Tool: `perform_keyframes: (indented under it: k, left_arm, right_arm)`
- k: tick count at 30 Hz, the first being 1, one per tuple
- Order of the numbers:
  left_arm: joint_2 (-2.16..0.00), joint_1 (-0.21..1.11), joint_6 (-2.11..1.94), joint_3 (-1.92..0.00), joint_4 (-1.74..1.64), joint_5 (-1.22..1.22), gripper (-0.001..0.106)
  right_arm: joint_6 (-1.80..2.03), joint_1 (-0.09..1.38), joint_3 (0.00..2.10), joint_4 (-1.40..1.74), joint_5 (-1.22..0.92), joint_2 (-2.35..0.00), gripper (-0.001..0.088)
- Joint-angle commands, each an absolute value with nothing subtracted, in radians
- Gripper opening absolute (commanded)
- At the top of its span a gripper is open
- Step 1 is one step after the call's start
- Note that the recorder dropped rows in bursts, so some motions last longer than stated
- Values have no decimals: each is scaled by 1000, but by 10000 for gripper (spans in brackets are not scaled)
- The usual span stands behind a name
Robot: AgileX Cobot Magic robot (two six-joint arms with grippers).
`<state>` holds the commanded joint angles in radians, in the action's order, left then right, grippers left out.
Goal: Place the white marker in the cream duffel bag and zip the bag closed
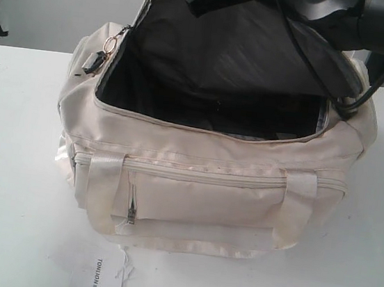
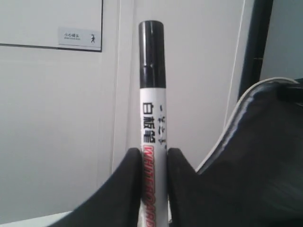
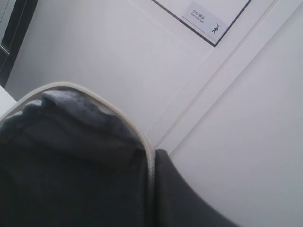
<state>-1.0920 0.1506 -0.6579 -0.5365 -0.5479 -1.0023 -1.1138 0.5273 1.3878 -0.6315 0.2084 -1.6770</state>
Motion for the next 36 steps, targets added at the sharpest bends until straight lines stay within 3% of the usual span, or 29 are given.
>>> perform_keyframes:
  k: [19,36]
  left_arm:
    - [-1325,473,-540,-671,-389,-1091,0]
    - [-1544,503,-557,-815,-389,-1059,22]
  right_arm:
    - [-1114,527,1388,-632,208,-1677,0]
    - [-1114,527,1386,-632,210,-1677,0]
